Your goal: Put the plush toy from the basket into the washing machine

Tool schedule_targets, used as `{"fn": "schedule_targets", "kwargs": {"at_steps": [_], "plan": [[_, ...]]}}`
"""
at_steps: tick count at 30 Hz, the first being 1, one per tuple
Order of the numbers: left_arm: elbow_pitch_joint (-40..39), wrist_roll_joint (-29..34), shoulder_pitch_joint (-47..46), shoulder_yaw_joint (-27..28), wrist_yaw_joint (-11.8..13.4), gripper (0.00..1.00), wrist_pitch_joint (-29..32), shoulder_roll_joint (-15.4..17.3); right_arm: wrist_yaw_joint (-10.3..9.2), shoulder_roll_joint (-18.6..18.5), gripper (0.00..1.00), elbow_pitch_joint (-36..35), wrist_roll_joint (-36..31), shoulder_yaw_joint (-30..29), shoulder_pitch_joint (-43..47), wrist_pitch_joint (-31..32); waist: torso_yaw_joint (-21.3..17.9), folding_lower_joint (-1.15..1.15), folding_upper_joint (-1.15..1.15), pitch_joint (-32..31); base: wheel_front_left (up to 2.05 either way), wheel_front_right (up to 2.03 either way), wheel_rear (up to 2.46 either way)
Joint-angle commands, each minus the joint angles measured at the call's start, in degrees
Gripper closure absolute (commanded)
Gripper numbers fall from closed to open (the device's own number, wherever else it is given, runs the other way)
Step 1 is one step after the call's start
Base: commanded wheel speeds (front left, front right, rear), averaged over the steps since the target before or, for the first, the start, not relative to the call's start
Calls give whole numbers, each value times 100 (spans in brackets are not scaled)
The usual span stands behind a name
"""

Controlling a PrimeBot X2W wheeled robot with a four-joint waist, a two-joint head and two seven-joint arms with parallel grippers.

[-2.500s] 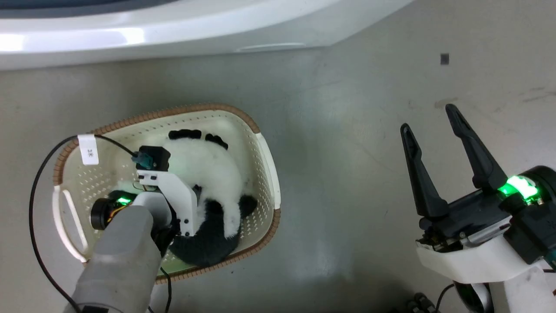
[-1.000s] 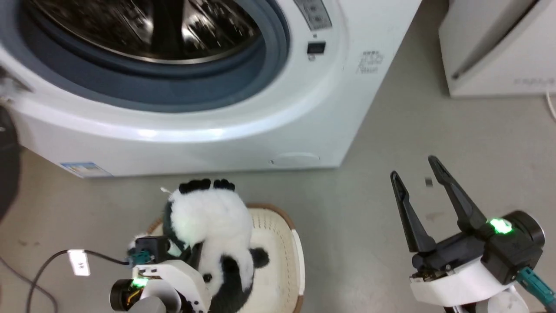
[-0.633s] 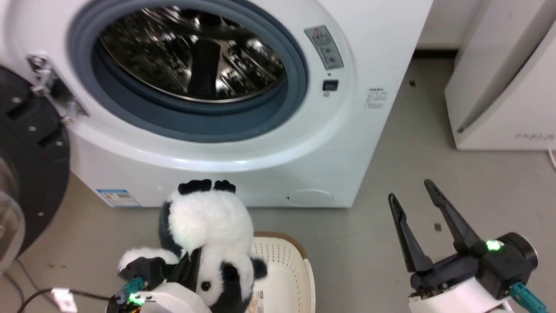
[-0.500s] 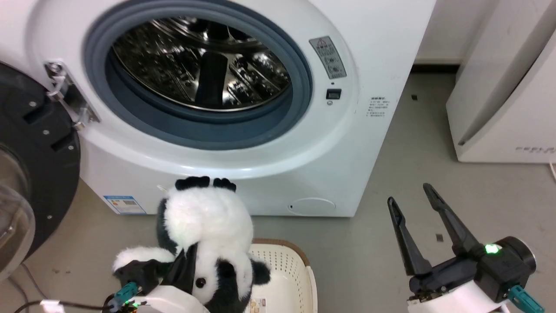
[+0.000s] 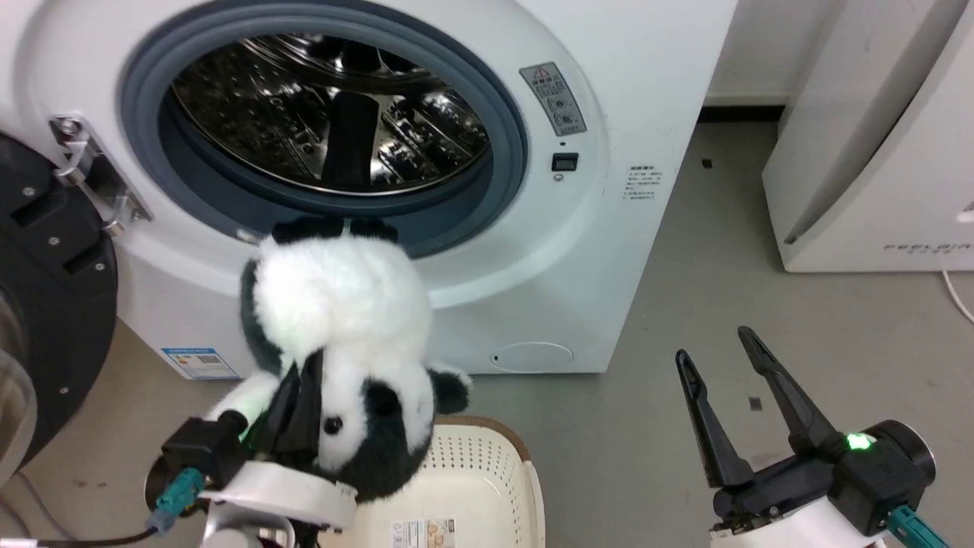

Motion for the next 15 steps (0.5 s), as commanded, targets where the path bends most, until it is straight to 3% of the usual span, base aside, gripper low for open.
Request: {"fn": "schedule_targets", "kwargs": {"at_steps": [1, 8, 15], "plan": [[-125, 36, -239, 43, -34, 100, -33, 20, -5, 4, 0, -58, -3, -5, -25, -25, -114, 1, 0, 203, 0, 0, 0], [-105, -47, -1264, 193, -54, 100, 16, 254, -5, -46, 0, -235, 2, 24, -371, -25, -435, 1, 0, 953, 0, 0, 0], [-18, -106, -2719, 428, -56, 100, 530, 784, -5, 34, 0, -535, 43, 31, -761, -25, -821, 1, 0, 1934, 0, 0, 0]]}}
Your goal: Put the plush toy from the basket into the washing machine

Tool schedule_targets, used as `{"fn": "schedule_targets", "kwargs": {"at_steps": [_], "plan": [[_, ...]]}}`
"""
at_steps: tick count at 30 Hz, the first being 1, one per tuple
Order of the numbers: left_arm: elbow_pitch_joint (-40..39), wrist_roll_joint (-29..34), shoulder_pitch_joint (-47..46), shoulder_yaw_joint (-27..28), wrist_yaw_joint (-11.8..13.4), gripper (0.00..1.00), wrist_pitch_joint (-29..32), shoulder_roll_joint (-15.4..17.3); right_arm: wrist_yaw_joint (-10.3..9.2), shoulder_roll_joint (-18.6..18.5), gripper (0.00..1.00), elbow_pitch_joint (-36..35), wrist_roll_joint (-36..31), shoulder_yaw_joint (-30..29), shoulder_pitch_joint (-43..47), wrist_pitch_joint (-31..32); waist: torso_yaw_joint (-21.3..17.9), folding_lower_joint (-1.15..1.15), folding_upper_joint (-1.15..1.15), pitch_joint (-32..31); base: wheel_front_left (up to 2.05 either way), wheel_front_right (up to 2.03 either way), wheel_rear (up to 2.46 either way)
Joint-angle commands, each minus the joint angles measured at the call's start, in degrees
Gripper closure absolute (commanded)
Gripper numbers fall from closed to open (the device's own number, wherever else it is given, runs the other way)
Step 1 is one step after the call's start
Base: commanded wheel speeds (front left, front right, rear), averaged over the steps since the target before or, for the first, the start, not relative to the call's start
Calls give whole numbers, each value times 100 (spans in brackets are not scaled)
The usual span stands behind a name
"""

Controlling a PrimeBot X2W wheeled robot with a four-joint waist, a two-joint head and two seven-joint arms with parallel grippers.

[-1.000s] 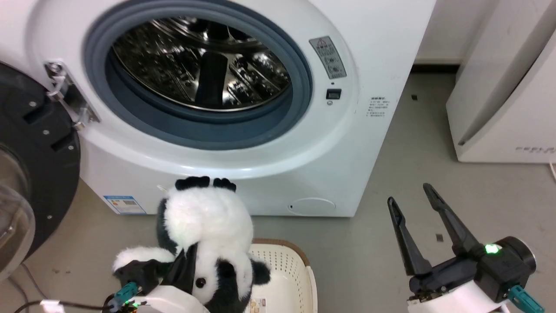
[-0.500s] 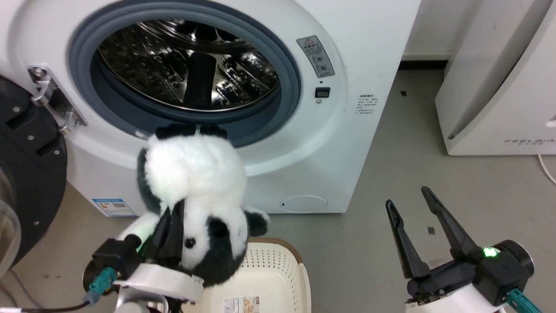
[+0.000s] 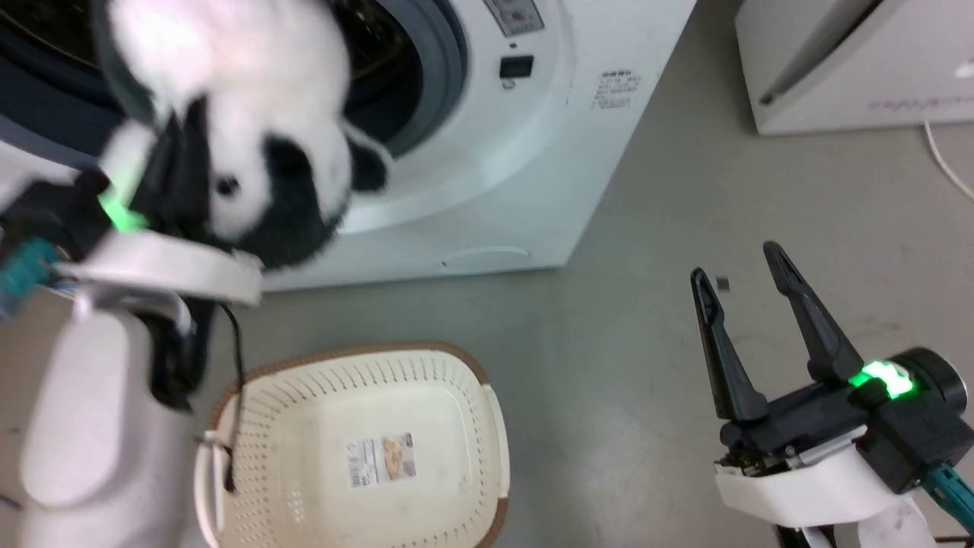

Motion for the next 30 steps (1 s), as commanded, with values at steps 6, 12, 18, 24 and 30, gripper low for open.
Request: {"fn": "schedule_targets", "kwargs": {"at_steps": [6, 12, 18, 24, 30], "plan": [[398, -36, -1613, 213, -25, 100, 688, 707, -5, 119, 0, -192, 93, 24, -389, -25, -620, -1, 0, 1238, 0, 0, 0], [1098, -72, -3037, 235, -41, 100, 1158, 1212, -5, 172, 0, -225, 145, 56, -609, -25, -782, -1, 0, 1772, 0, 0, 0], [1857, -33, -4024, 164, -45, 100, 1393, 1412, -5, 198, 0, -239, 185, 109, -789, -25, -872, -1, 0, 2110, 0, 0, 0], [2739, 214, -4516, -415, -66, 100, 1765, 1616, -5, 220, 0, -212, 223, 174, -884, -25, -919, -1, 0, 2328, 0, 0, 0], [3421, -25, -4764, -756, -74, 100, 2024, 1637, -5, 231, 0, -218, 248, 211, -919, -25, -916, -1, 0, 2444, 0, 0, 0]]}}
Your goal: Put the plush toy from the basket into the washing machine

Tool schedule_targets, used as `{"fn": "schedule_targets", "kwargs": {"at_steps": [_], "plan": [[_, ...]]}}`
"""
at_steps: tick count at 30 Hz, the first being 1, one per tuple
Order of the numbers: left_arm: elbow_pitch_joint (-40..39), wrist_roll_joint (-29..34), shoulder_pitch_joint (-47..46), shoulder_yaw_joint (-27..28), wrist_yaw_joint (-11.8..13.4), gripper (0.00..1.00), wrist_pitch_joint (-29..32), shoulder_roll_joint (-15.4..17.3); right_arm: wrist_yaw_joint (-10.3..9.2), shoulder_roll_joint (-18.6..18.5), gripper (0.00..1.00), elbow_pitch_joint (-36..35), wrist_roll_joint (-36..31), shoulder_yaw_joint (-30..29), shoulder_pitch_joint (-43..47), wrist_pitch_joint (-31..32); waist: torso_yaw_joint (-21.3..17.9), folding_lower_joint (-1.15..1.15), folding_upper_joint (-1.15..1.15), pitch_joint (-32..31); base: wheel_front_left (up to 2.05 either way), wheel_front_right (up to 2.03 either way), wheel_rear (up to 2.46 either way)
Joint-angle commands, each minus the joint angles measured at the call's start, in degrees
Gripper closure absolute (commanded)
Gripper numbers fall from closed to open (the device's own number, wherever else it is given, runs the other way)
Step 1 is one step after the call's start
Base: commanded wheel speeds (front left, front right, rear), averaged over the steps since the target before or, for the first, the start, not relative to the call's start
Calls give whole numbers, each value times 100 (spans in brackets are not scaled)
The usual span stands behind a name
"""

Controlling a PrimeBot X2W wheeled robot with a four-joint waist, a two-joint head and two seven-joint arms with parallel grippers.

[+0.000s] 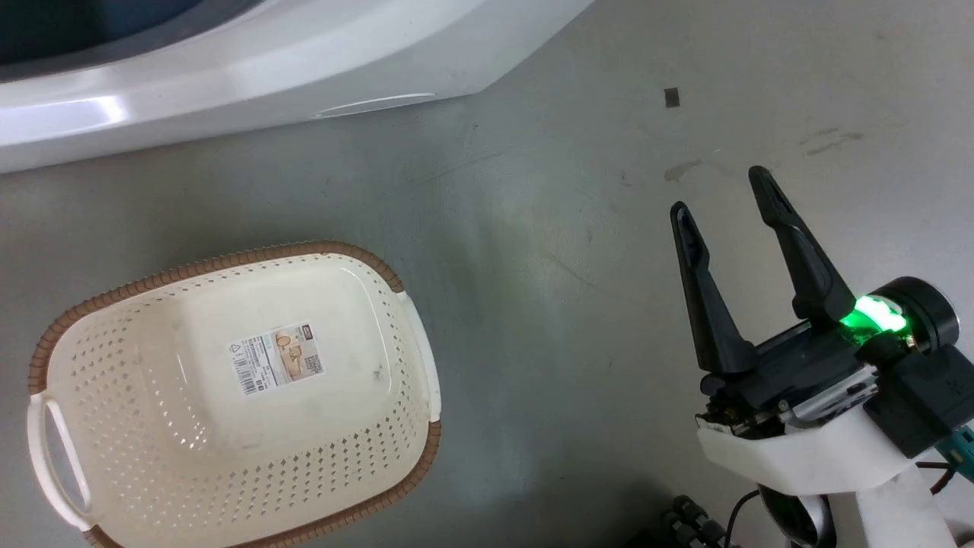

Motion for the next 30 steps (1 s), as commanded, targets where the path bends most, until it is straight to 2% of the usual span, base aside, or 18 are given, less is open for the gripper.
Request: {"fn": "schedule_targets", "kwargs": {"at_steps": [1, 3, 4, 5, 6, 13, 22, 26, 30], "plan": [[145, -80, 101, -199, -31, 100, 106, -70, -5, 33, 0, -11, 24, 19, -112, -25, 22, -1, 0, 14, 0, 0, 0], [250, -194, 86, -344, -31, 100, 57, -45, -5, 34, 0, 7, 12, 29, -111, -25, 55, -1, 0, -3, 0, 0, 0], [304, -253, 86, -378, -31, 90, -10, -55, -5, 35, 0, 24, 5, 31, -110, -25, 75, -1, 0, -29, 0, 0, 0], [336, -278, 99, -444, -31, 4, -107, -61, -5, 35, 0, 40, -1, 40, -110, -25, 97, -1, 0, -67, 0, 0, 0], [373, -301, 128, -513, -32, 0, -208, -70, -5, 36, 0, 54, -10, 54, -108, -25, 120, -1, 0, -118, 0, 0, 0], [605, -585, 554, -938, -32, 0, -987, -217, -5, 36, 0, 158, -113, 6, -27, -25, 357, -1, 0, -710, 0, 0, 0], [568, -1223, 1659, -1038, -32, 0, -2245, -559, -5, -123, 0, 455, -185, -153, 354, -25, 753, -1, 0, -2025, 0, 0, 0], [253, -1215, 2246, -1016, -3, 0, -2431, -702, -5, -178, 0, 567, -192, -245, 576, -25, 939, -1, 0, -2546, 0, 0, 0], [-472, -1222, 2973, -765, 195, 0, -2466, -876, -5, -199, 0, 635, -227, -313, 796, -25, 1102, -1, 0, -3016, 0, 0, 0]]}}
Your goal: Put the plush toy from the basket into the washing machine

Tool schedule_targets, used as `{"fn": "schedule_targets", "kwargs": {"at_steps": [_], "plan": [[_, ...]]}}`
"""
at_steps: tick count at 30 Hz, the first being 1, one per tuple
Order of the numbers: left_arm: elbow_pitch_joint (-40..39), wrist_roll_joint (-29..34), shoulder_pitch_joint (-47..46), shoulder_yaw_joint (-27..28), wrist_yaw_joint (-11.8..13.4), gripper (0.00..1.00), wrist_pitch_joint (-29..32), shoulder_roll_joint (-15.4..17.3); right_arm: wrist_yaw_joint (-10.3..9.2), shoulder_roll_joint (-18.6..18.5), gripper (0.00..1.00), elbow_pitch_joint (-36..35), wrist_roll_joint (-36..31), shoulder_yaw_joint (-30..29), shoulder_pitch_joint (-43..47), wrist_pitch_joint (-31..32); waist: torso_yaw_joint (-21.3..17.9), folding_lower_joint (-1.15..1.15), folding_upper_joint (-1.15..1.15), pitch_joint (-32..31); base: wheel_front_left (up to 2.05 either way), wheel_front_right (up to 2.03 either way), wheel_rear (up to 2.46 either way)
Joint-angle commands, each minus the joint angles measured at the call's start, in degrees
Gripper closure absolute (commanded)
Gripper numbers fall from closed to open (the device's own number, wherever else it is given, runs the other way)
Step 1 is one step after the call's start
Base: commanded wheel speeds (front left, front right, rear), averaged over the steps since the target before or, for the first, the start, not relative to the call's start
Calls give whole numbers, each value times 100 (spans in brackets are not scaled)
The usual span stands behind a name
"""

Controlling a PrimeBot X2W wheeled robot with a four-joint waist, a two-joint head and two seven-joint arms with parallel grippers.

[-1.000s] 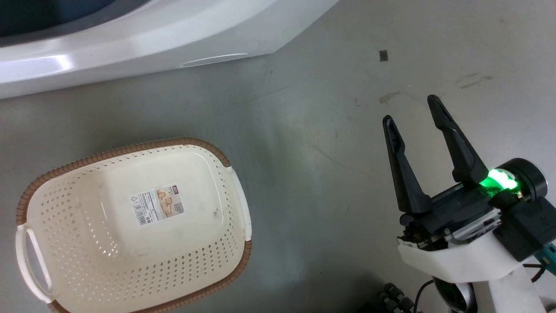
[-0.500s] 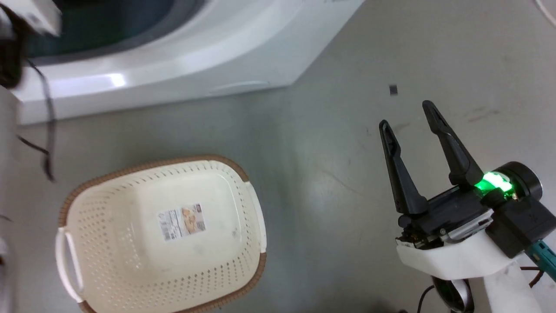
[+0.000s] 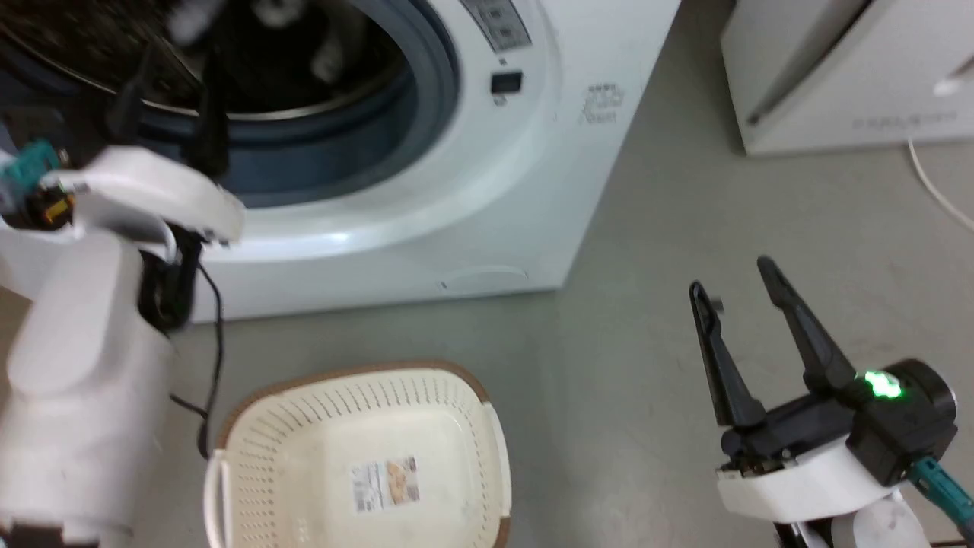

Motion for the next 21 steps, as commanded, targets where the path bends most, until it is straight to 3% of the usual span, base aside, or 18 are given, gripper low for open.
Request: {"fn": "schedule_targets", "kwargs": {"at_steps": [1, 6, 13, 21], "plan": [[-373, 28, 376, 119, 100, 0, -30, -60, -5, -19, 0, 34, -13, -26, 150, -25, 313, 1, 0, -583, 0, 0, 0], [-1630, 210, 1622, 482, 450, 0, -32, -276, -5, -5, 0, 77, -51, -104, 407, -25, 452, 1, 0, -997, 0, 0, 0], [-2800, 475, 3238, 700, 945, 0, -33, -433, -5, 45, 0, 108, -82, -153, 640, -25, 551, 1, 0, -1347, 0, 0, 0], [-3510, 683, 4597, 747, 1111, 0, -33, -848, -5, 151, 0, 170, -100, -323, 985, -25, 664, 1, 0, -1613, 0, 0, 0]]}}
